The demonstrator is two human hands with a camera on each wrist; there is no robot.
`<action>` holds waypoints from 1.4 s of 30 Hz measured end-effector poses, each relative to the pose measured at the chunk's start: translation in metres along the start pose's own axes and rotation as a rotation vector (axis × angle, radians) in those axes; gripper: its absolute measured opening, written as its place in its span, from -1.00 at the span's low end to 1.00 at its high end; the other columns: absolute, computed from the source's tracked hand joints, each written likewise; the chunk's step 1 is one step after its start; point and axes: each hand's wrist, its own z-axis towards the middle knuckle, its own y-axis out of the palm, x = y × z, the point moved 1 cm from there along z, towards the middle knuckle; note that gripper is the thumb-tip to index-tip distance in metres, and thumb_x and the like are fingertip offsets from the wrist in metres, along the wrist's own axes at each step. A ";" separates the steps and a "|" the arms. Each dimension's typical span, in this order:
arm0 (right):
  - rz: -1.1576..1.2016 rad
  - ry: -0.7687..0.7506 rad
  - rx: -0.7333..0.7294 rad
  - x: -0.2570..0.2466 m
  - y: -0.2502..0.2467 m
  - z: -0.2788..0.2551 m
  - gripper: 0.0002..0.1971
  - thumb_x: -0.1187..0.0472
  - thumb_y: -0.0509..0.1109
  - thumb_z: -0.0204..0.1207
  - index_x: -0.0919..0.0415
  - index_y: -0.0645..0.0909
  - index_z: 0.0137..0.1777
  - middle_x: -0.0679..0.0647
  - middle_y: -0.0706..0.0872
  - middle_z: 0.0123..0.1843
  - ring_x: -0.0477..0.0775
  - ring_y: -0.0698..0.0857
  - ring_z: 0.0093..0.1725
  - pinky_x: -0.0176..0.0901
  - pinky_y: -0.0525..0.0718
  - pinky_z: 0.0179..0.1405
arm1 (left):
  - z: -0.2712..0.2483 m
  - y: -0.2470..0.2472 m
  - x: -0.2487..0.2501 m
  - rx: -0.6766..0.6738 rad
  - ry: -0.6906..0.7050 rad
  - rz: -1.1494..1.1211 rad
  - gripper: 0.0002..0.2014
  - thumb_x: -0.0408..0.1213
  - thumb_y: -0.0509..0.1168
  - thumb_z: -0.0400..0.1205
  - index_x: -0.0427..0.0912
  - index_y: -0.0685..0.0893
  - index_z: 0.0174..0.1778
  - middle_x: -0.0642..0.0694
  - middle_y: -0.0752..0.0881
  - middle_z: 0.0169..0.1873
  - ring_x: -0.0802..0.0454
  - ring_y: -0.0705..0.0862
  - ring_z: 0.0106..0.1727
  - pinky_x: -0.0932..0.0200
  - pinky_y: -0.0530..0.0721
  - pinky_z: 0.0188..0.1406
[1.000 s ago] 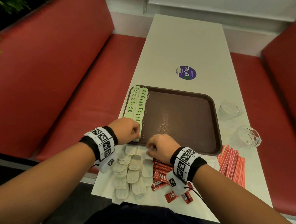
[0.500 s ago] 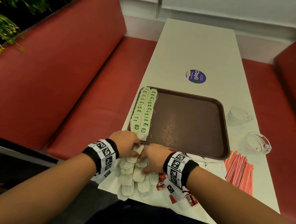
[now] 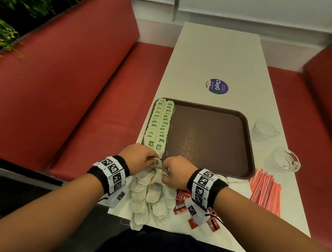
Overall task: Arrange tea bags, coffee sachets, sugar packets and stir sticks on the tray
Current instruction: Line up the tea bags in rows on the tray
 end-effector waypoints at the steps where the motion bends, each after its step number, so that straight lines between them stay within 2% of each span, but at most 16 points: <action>1: 0.078 0.014 0.049 0.002 -0.003 -0.001 -0.84 0.12 0.36 0.47 0.22 0.60 -0.22 0.08 0.69 -0.19 0.13 0.65 -0.19 -0.08 0.63 -0.19 | 0.001 -0.003 0.000 0.022 0.007 -0.023 -0.82 -0.02 0.31 0.68 0.15 0.77 0.12 0.13 0.81 -0.04 0.06 0.73 -0.01 0.08 0.66 -0.05; 4: 0.280 0.074 0.183 0.010 -0.014 -0.005 -0.90 0.18 0.31 0.55 0.16 0.64 -0.11 0.05 0.74 -0.16 -0.02 0.59 -0.31 -0.21 0.50 -0.33 | 0.006 -0.014 0.001 0.074 0.013 -0.061 -0.84 -0.06 0.31 0.70 0.12 0.76 0.12 0.11 0.80 -0.07 0.04 0.71 -0.04 0.13 0.59 -0.11; 7: 0.382 0.097 0.296 0.018 -0.022 -0.006 -0.83 0.23 0.29 0.59 0.08 0.39 -0.22 0.04 0.63 -0.32 0.01 0.53 -0.41 -0.12 0.49 -0.44 | 0.011 -0.027 0.007 0.093 0.047 -0.047 -0.82 -0.07 0.30 0.71 0.07 0.76 0.15 0.10 0.80 -0.04 0.03 0.70 -0.02 0.10 0.59 -0.07; 9: 0.405 0.099 0.338 0.021 -0.027 -0.005 -0.78 0.21 0.34 0.61 0.08 0.33 -0.16 -0.01 0.55 -0.35 0.01 0.49 -0.41 -0.10 0.47 -0.40 | 0.014 -0.036 0.014 0.102 0.082 -0.068 -0.83 -0.08 0.32 0.71 0.06 0.77 0.15 0.09 0.80 -0.04 0.04 0.70 -0.02 0.08 0.62 -0.02; 13: 0.388 0.076 0.348 0.030 -0.031 -0.003 -0.87 0.13 0.38 0.61 -0.06 0.46 0.03 -0.02 0.72 -0.13 0.03 0.70 -0.17 -0.05 0.66 -0.17 | 0.022 -0.050 0.031 0.126 0.178 -0.118 -0.84 -0.08 0.33 0.70 0.08 0.79 0.12 0.12 0.79 -0.08 0.16 0.61 -0.12 0.09 0.60 -0.04; 15: 0.354 0.063 0.348 0.035 -0.032 -0.001 -0.89 0.18 0.36 0.62 -0.04 0.50 -0.08 -0.04 0.67 -0.24 0.03 0.65 -0.26 -0.09 0.58 -0.25 | 0.028 -0.054 0.036 0.139 0.201 -0.136 -0.85 -0.07 0.34 0.69 0.10 0.79 0.09 0.15 0.79 -0.10 0.17 0.62 -0.12 0.08 0.61 -0.05; 17: 0.346 0.069 0.378 0.039 -0.036 0.001 -0.85 0.20 0.37 0.62 -0.04 0.50 -0.14 -0.12 0.60 -0.32 -0.09 0.58 -0.34 -0.21 0.46 -0.34 | 0.034 -0.055 0.038 0.175 0.212 -0.165 -0.88 -0.08 0.39 0.66 0.09 0.80 0.05 0.14 0.79 -0.14 0.12 0.66 -0.14 0.05 0.64 -0.07; 20: 0.404 0.090 0.444 0.048 -0.040 0.004 -0.99 0.14 0.42 0.62 0.02 0.64 -0.02 -0.10 0.70 -0.24 -0.11 0.63 -0.27 -0.24 0.51 -0.31 | 0.045 -0.050 0.034 0.211 0.133 -0.291 -0.89 -0.10 0.51 0.56 0.07 0.79 -0.03 0.17 0.75 -0.24 0.10 0.67 -0.27 0.08 0.66 -0.13; 23: 0.457 0.132 0.473 0.055 -0.041 0.004 -0.91 0.10 0.43 0.63 0.09 0.68 0.05 -0.04 0.75 -0.18 0.00 0.68 -0.19 -0.12 0.60 -0.24 | 0.060 -0.040 0.033 0.174 0.067 -0.330 -0.86 -0.13 0.55 0.53 -0.01 0.78 -0.05 0.12 0.71 -0.32 0.08 0.64 -0.28 0.05 0.65 -0.14; 27: 0.540 0.221 0.487 0.068 -0.042 0.007 -0.85 0.14 0.40 0.66 0.08 0.53 0.16 -0.11 0.71 -0.03 -0.07 0.67 -0.08 -0.18 0.54 -0.12 | 0.091 -0.043 0.031 0.178 0.036 -0.339 -0.87 -0.12 0.50 0.58 -0.08 0.78 -0.06 0.10 0.69 -0.31 0.10 0.60 -0.26 0.12 0.58 -0.15; 30: 0.611 0.276 0.459 0.079 -0.044 0.010 -0.76 0.24 0.36 0.61 0.08 0.33 0.12 0.07 0.72 -0.07 0.06 0.68 -0.20 0.02 0.62 -0.17 | 0.130 -0.057 0.022 0.215 -0.058 -0.266 -0.85 -0.10 0.48 0.59 -0.08 0.73 -0.10 0.16 0.63 -0.33 0.13 0.58 -0.24 0.17 0.49 -0.13; 32: 0.605 0.298 0.421 0.084 -0.047 0.010 -0.74 0.31 0.33 0.59 0.11 0.27 0.07 0.07 0.57 -0.21 0.03 0.52 -0.38 -0.03 0.48 -0.34 | 0.161 -0.061 0.009 0.209 -0.161 -0.252 -0.80 -0.11 0.52 0.55 -0.09 0.73 0.00 0.09 0.71 -0.23 0.07 0.65 -0.12 0.16 0.57 -0.03; 34: 0.618 0.306 0.392 0.088 -0.050 0.011 -0.76 0.35 0.29 0.59 0.12 0.24 0.00 0.04 0.47 -0.27 0.00 0.42 -0.41 -0.07 0.40 -0.38 | 0.187 -0.063 -0.001 0.192 -0.278 -0.304 -0.67 -0.13 0.57 0.50 -0.03 0.69 0.14 0.02 0.76 -0.04 0.02 0.71 0.02 0.11 0.67 0.09; 36: 0.619 0.305 0.364 0.090 -0.053 0.011 -0.79 0.35 0.27 0.59 0.12 0.27 -0.06 0.03 0.46 -0.27 0.01 0.43 -0.35 -0.04 0.43 -0.32 | 0.208 -0.063 -0.007 0.183 -0.361 -0.305 -0.54 -0.11 0.61 0.45 -0.02 0.64 0.22 0.02 0.70 0.10 -0.03 0.70 0.13 0.03 0.70 0.15; 39: 0.585 0.300 0.345 0.092 -0.055 0.010 -0.81 0.34 0.26 0.60 0.11 0.35 -0.18 0.00 0.50 -0.29 0.00 0.48 -0.30 -0.08 0.43 -0.29 | 0.231 -0.063 -0.006 0.183 -0.406 -0.217 -0.41 -0.08 0.65 0.40 -0.10 0.59 0.28 -0.07 0.64 0.17 -0.13 0.66 0.18 -0.01 0.68 0.13; 42: 0.573 0.280 0.344 0.095 -0.054 0.009 -0.83 0.30 0.28 0.61 0.14 0.42 -0.21 -0.01 0.53 -0.31 0.02 0.52 -0.29 -0.06 0.45 -0.28 | 0.245 -0.061 -0.004 0.196 -0.412 -0.108 -0.43 -0.13 0.62 0.43 -0.15 0.55 0.28 -0.18 0.69 0.18 -0.22 0.69 0.16 -0.04 0.67 0.05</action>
